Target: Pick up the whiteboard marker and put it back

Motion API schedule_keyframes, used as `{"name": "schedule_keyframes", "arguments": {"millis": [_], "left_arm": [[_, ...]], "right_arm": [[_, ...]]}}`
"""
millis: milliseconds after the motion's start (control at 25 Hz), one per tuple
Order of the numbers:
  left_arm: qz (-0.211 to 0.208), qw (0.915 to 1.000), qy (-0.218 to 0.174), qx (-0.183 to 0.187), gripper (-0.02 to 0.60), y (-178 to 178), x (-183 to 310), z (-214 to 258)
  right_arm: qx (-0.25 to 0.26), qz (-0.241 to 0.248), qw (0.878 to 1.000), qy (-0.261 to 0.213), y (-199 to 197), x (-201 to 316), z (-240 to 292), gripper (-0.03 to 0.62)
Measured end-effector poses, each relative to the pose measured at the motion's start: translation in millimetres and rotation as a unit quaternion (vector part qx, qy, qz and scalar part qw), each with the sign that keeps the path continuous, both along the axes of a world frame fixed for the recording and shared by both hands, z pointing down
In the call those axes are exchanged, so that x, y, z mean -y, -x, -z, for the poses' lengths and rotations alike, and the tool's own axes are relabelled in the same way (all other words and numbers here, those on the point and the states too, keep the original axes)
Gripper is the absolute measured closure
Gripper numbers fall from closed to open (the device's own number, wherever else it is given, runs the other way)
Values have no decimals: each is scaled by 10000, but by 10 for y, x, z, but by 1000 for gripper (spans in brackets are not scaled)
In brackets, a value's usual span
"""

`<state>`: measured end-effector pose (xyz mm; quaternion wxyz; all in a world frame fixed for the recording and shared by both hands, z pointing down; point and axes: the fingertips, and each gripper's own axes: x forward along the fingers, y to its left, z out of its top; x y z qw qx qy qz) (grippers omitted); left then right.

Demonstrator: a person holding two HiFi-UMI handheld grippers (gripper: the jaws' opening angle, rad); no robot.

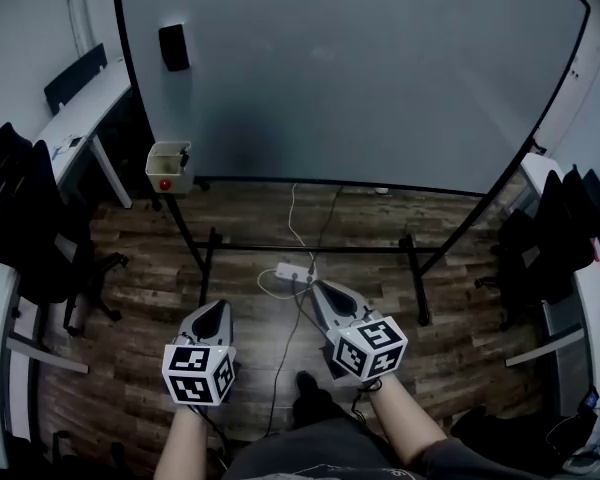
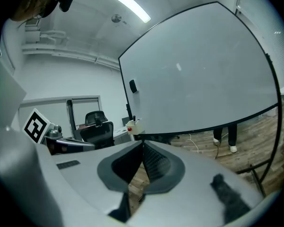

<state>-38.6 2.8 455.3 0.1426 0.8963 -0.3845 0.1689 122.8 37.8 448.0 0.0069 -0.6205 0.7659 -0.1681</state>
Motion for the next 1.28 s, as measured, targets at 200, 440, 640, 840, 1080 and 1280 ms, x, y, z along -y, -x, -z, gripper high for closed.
{"name": "schedule_keyframes", "arguments": {"millis": [200, 440, 640, 840, 1080, 1280], "left_arm": [[251, 9996, -79, 101, 569, -267, 268, 74], [771, 9969, -154, 66, 569, -375, 591, 139], [1217, 9923, -222, 51, 569, -413, 760, 182], [1542, 9875, -317, 22, 569, -394, 821, 211], [1825, 9829, -252, 29, 569, -241, 865, 222], [1958, 9805, -181, 22, 569, -98, 1024, 147]], "right_arm": [[74, 380, 9993, -2, -204, 402, 11, 571], [195, 816, 9965, -60, -380, 826, 8, 571], [276, 1243, 9918, -60, -415, 1121, 10, 570], [442, 1644, 9853, -114, -246, 1333, 68, 571], [472, 1967, 9793, -22, -45, 1460, 49, 569], [448, 2054, 9776, 38, 76, 1625, -10, 569]]}}
